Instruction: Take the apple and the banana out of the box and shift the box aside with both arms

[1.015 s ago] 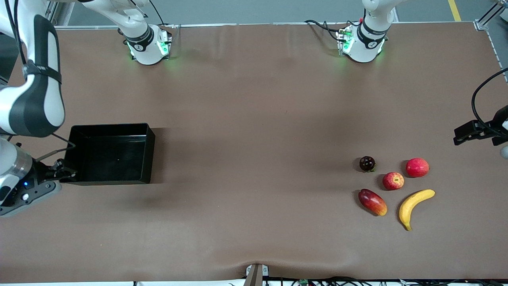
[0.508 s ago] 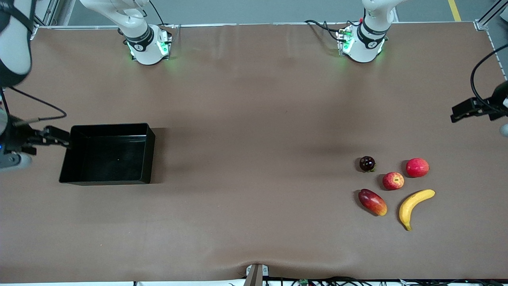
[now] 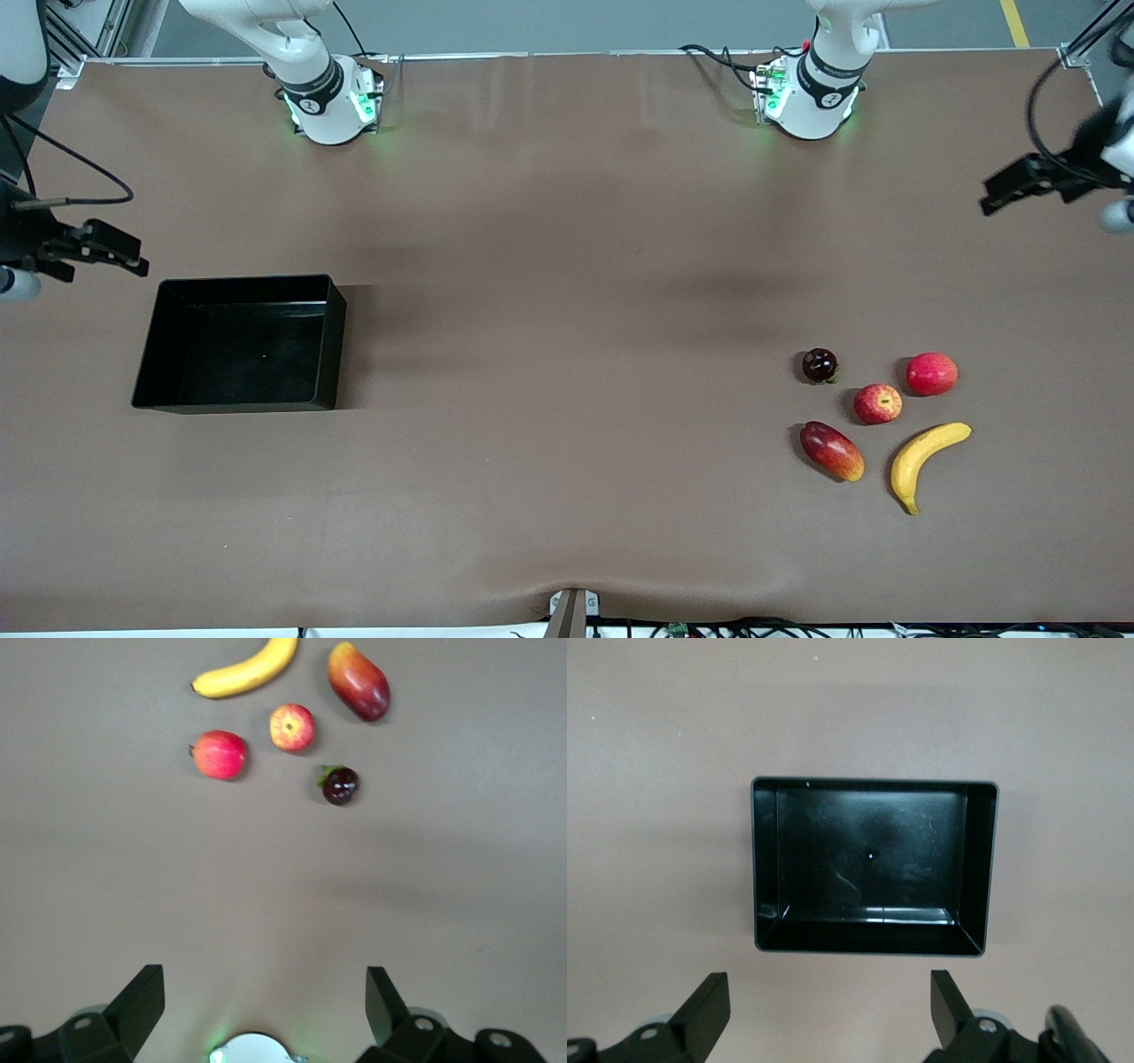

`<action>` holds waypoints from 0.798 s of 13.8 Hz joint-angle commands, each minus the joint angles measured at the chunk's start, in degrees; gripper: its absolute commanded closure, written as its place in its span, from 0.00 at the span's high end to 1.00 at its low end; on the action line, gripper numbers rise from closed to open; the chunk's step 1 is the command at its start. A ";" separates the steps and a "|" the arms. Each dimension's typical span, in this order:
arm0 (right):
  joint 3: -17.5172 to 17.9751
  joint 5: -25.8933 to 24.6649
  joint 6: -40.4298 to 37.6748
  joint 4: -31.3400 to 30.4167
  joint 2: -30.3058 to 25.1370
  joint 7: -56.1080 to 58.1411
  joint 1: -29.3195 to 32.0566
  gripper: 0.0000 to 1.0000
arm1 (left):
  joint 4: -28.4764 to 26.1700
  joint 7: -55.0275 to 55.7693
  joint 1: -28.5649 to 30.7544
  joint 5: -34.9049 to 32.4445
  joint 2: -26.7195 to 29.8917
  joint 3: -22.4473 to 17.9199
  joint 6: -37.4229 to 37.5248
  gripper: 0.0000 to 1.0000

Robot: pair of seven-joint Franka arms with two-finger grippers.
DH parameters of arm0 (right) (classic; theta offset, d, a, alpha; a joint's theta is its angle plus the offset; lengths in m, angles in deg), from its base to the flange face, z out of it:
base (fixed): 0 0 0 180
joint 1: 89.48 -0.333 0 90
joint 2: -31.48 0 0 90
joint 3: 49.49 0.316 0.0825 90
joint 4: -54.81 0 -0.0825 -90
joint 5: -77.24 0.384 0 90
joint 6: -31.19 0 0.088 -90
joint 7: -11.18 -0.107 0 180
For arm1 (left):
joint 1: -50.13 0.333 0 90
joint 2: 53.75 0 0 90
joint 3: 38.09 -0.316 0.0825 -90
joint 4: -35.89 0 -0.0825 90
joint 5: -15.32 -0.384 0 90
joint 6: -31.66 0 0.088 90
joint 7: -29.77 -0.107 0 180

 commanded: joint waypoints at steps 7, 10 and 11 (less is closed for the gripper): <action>0.80 -0.57 -4.74 7.45 0.44 0.41 0.10 1.00 | -1.94 -1.33 -4.78 0.31 3.37 -2.12 0.91 1.00; 0.71 -0.75 -7.64 7.36 0.53 0.23 0.54 1.00 | -1.85 -9.05 -3.55 0.31 4.60 -2.12 1.62 1.00; 0.71 -1.10 -7.55 7.37 0.53 0.23 0.54 1.00 | -1.93 -11.34 -3.37 0.31 4.69 -2.12 1.62 1.00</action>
